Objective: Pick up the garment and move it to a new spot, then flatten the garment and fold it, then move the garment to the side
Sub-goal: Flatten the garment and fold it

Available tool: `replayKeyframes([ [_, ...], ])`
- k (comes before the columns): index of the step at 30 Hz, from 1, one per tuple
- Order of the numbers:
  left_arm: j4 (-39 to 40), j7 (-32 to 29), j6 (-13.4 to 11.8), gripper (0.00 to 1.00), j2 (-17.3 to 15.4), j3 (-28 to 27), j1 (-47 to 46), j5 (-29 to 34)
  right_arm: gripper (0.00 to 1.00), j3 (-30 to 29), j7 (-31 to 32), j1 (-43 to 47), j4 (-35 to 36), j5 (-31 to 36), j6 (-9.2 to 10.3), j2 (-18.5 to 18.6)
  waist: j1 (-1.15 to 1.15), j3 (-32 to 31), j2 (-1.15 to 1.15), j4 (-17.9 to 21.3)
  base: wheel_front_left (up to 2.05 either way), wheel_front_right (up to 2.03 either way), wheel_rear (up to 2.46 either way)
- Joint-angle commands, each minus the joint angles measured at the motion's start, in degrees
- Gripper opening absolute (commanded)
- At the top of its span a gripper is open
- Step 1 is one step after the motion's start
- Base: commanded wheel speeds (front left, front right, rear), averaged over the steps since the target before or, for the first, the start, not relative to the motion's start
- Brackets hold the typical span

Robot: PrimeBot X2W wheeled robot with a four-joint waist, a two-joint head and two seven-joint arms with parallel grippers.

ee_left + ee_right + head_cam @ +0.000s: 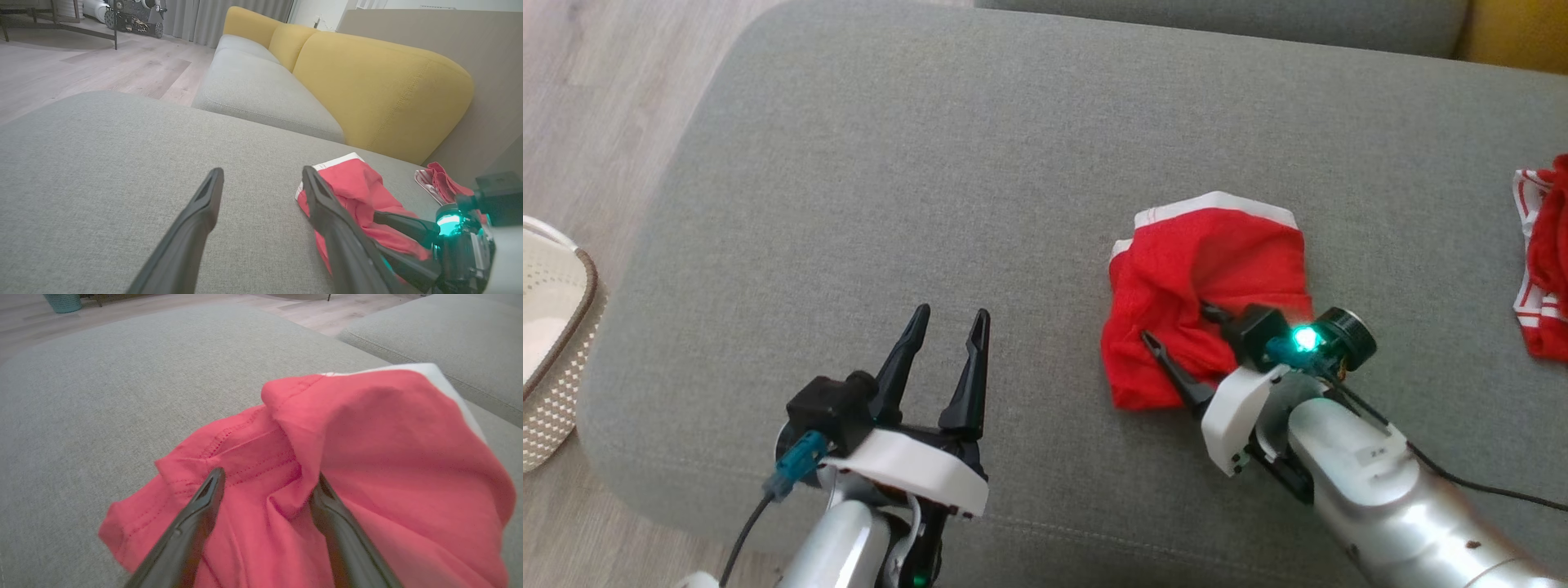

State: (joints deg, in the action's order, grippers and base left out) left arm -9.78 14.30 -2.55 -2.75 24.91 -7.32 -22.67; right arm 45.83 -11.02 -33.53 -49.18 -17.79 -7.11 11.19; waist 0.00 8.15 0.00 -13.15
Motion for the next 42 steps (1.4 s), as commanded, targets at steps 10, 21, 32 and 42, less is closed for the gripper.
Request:
replayKeyframes([
  [10, 0.9, 0.7, -0.3, 1.0, -0.1, -2.9, -1.3, 0.2, 1.0, -1.2, -2.9, 0.2, 2.2, 0.2, -0.37, -0.9, 0.0, -2.7, 0.0, 0.7, 0.0, 0.0, 0.0],
  [21, 2.8, 0.7, 0.0, 1.0, -0.1, -4.8, 0.2, 0.8, 1.0, -18.1, -3.9, 6.4, 11.9, -1.1, -0.37, 1.4, 0.0, -6.8, 0.0, 4.3, 0.0, 0.0, 0.0],
  [32, 4.6, 0.7, -0.3, 1.0, -0.1, -4.9, 1.7, 0.3, 1.0, -36.9, -3.2, 21.5, 28.2, 5.0, -0.37, -1.4, 0.0, -7.7, 0.0, 7.3, 0.0, 0.0, 0.0],
  [42, 3.3, 0.7, 0.1, 1.0, -0.1, -5.4, 2.9, 0.1, 1.0, -41.6, 0.1, 28.1, 35.7, 8.2, -0.37, -4.9, 0.0, -8.3, 0.0, 9.2, 0.0, 0.0, 0.0],
])
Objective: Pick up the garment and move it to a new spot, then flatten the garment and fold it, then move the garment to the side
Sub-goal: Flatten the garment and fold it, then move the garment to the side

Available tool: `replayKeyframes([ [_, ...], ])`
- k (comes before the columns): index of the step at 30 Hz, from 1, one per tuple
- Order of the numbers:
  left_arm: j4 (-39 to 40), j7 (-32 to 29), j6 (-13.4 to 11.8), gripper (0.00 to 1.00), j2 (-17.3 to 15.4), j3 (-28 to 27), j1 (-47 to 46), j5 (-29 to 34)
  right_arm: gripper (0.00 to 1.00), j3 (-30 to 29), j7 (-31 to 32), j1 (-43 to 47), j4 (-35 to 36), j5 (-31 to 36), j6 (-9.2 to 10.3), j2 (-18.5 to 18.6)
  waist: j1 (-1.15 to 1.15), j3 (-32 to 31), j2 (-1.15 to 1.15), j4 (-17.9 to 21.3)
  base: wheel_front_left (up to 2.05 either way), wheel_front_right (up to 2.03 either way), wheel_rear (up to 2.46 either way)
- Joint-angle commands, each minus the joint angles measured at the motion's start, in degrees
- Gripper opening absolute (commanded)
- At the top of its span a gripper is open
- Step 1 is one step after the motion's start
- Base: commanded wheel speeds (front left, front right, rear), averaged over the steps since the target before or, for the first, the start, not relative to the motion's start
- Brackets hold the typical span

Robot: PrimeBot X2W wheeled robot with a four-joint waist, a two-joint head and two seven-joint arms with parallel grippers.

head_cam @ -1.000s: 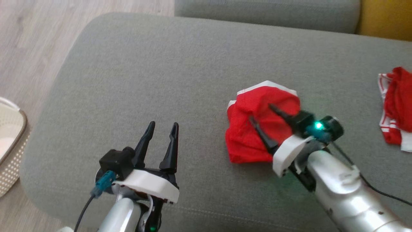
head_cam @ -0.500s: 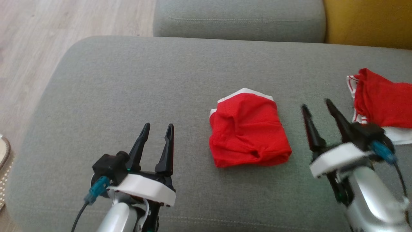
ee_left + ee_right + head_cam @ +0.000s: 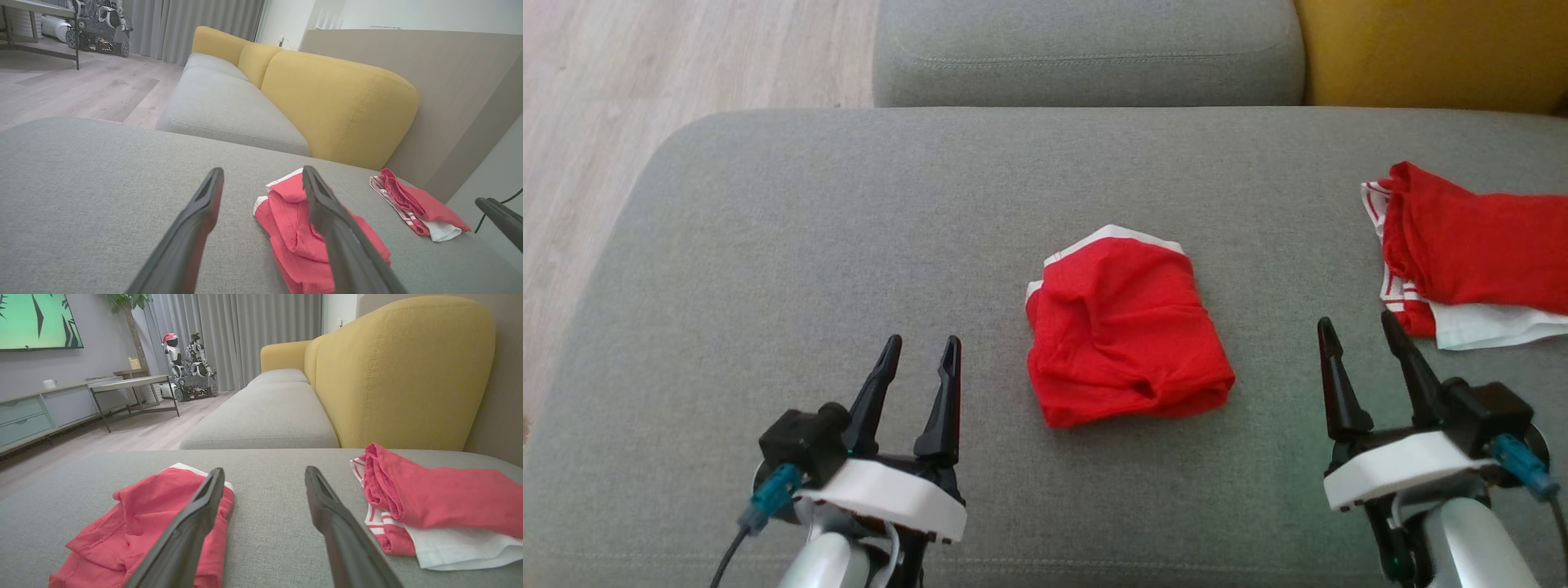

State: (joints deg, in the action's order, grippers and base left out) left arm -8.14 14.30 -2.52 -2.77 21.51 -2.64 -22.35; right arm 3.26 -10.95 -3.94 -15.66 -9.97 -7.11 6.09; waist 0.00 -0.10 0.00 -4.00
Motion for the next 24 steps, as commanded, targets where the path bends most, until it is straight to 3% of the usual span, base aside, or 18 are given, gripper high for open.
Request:
replayKeyframes([
  [1, 1.7, 0.7, 0.1, 1.0, -0.1, -2.0, -1.8, -0.2, 1.0, 0.9, 0.3, -1.3, 2.6, 0.5, -0.37, 0.1, 0.0, 0.0, 0.0, 0.1, 0.0, 0.0, 0.0],
  [17, 2.3, 0.7, 0.1, 1.0, -0.1, -1.6, -2.6, -0.4, 1.0, 1.5, 3.7, -0.8, 5.0, 0.5, -0.37, 0.0, 0.0, 2.3, 0.0, -0.1, 0.0, 0.0, 0.0],
  [24, 2.2, 0.7, 0.2, 1.0, -0.1, -0.8, -4.4, -0.4, 1.0, 6.1, 10.0, -6.5, 0.9, -5.6, -0.37, 1.2, 0.0, 6.2, 0.0, -1.2, 0.0, 0.0, 0.0],
])
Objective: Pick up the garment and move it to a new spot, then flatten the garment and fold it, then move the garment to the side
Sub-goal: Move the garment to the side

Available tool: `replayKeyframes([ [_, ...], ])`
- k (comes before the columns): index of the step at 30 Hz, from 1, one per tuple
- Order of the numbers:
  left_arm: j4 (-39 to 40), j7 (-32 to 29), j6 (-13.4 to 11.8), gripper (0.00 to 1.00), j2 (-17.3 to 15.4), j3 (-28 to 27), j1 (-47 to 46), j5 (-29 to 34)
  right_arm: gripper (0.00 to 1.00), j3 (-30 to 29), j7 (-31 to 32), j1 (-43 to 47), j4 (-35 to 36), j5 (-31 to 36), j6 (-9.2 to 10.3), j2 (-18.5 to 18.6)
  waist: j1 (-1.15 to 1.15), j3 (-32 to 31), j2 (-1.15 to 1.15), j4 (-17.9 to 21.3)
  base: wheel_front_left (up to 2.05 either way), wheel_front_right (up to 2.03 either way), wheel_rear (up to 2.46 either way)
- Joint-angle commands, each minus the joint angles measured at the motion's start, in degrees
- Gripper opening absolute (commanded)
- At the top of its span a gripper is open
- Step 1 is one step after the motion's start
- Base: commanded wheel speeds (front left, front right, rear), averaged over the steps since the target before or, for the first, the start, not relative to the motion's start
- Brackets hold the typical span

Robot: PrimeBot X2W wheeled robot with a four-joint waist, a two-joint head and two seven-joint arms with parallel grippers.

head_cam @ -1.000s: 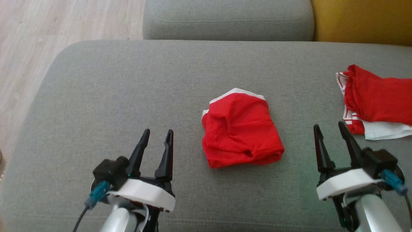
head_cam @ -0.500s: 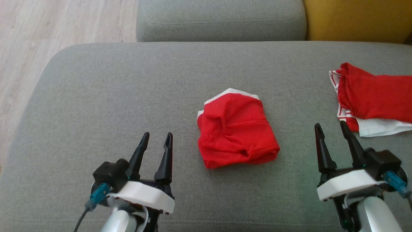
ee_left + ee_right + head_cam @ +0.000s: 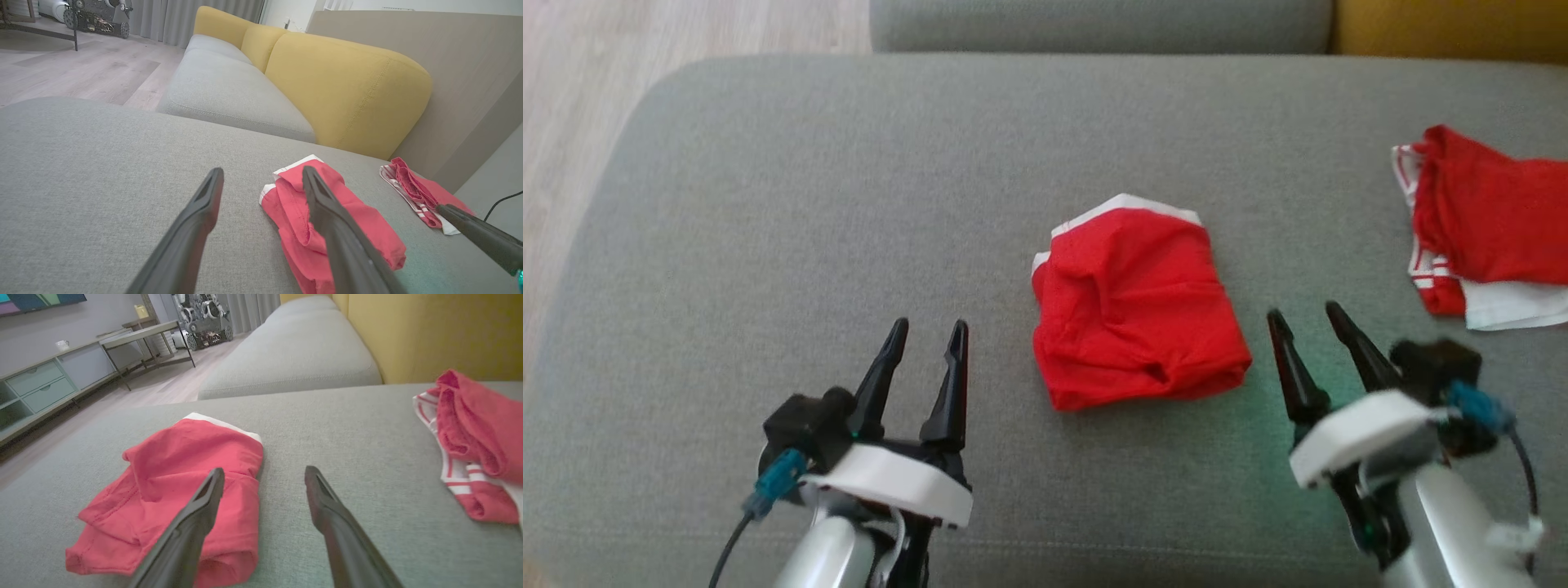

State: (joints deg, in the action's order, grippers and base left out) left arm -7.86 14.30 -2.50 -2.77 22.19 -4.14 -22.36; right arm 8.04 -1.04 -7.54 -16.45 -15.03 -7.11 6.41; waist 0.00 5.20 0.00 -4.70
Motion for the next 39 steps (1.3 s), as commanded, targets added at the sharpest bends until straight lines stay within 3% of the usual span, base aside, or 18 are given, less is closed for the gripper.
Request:
replayKeyframes([
  [1, 1.9, 0.7, 0.1, 1.0, -0.1, -1.3, -3.2, -0.4, 1.0, 2.0, 0.9, -3.9, 0.7, -1.5, -0.37, 1.2, 0.0, 1.4, 0.0, -0.8, 0.0, 0.0, 0.0],
  [11, 1.7, 0.7, 0.2, 1.0, -0.1, -0.4, -5.6, -0.1, 1.0, 6.9, 6.1, -12.5, -9.5, -10.2, -0.37, 3.7, 0.0, 5.4, 0.0, -3.8, 0.0, 0.0, 0.0],
  [22, 1.8, 0.7, 0.1, 1.0, -0.1, 0.0, -6.6, 0.0, 1.0, 11.3, 6.4, -17.1, -17.5, -15.1, -0.37, 5.2, 0.0, 7.1, 0.0, -5.6, 0.0, 0.0, 0.0],
  [23, 1.8, 0.7, 0.1, 1.0, -0.1, 0.0, -6.7, 0.0, 0.91, 11.9, 6.5, -17.3, -18.0, -15.6, -0.37, 5.3, 0.0, 7.1, 0.0, -5.6, 0.0, 0.0, 0.0],
  [24, 1.7, 0.7, 0.1, 1.0, -0.1, 0.0, -6.7, 0.0, 0.27, 12.4, 6.5, -17.5, -18.3, -15.9, -0.37, 5.4, 0.0, 7.1, 0.0, -5.6, 0.0, 0.0, 0.0],
  [25, 1.7, 0.7, 0.1, 1.0, -0.1, -0.1, -6.8, 0.0, 0.0, 13.1, 6.4, -17.7, -18.6, -16.1, -0.37, 5.7, 0.0, 7.0, 0.0, -5.6, 0.0, 0.0, 0.0],
  [32, 1.8, 0.7, -0.1, 1.0, -0.1, -0.3, -7.0, 0.1, 0.0, 16.9, 1.9, -19.1, -19.2, -12.7, -0.37, 8.6, 0.0, 6.5, 0.0, -5.0, 0.0, 0.0, 0.0],
  [39, 2.4, 0.7, 0.0, 1.0, -0.1, -0.1, -7.1, 0.3, 0.0, 19.5, -5.6, -21.4, -18.9, -3.8, -0.37, 12.2, 0.0, 5.9, 0.0, -3.1, 0.0, 0.0, 0.0],
])
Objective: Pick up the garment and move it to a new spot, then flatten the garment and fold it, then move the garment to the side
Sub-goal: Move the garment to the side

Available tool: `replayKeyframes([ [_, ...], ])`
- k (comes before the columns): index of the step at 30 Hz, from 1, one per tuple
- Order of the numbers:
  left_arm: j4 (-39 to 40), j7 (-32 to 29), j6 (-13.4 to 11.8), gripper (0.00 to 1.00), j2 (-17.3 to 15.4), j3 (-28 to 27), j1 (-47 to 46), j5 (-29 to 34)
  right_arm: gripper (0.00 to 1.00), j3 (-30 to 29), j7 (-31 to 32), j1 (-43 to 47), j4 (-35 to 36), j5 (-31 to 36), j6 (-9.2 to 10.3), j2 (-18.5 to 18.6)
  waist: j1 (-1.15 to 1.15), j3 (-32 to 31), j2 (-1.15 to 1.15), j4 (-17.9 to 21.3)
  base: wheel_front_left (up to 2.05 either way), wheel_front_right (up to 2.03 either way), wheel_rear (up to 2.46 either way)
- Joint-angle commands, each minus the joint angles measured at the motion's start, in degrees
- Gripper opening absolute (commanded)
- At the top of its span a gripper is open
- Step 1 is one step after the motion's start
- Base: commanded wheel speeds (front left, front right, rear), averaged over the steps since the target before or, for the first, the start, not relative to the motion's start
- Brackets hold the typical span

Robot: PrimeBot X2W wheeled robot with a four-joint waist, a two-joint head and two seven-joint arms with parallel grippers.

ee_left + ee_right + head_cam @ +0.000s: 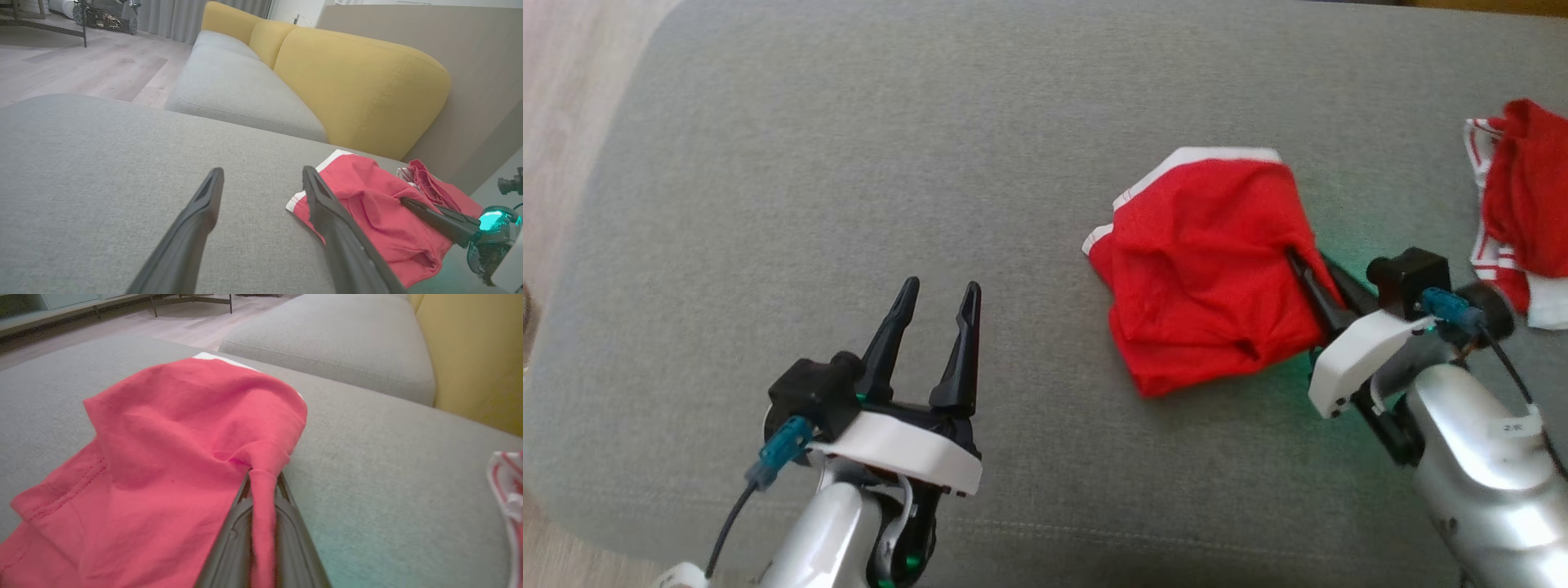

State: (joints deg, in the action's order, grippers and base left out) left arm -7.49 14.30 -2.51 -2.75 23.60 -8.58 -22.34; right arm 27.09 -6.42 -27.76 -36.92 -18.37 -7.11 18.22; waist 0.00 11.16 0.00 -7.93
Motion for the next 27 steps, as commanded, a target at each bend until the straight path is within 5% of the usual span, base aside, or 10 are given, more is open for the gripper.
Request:
replayKeyframes([
  [1, 2.2, 0.7, 0.0, 1.0, -0.1, -1.5, -2.8, 0.3, 0.0, 0.7, -1.1, -1.5, 1.8, 0.7, -0.37, 0.9, 0.0, 0.0, 0.0, 0.5, 0.0, 0.0, 0.0],
  [10, 3.1, 0.7, 0.3, 1.0, -0.1, -1.5, -4.3, 0.9, 0.0, 3.9, -3.6, -4.9, 5.5, 6.5, -0.37, 5.7, 0.0, 1.2, 0.0, 5.2, 0.0, 0.0, 0.0],
  [27, 3.4, 0.7, 2.0, 1.0, -0.1, -1.2, -10.0, 4.1, 0.0, 12.3, 0.6, -16.4, 10.5, 4.6, -0.37, 20.3, 0.0, 8.5, 0.0, 14.0, 0.0, 0.0, 0.0],
])
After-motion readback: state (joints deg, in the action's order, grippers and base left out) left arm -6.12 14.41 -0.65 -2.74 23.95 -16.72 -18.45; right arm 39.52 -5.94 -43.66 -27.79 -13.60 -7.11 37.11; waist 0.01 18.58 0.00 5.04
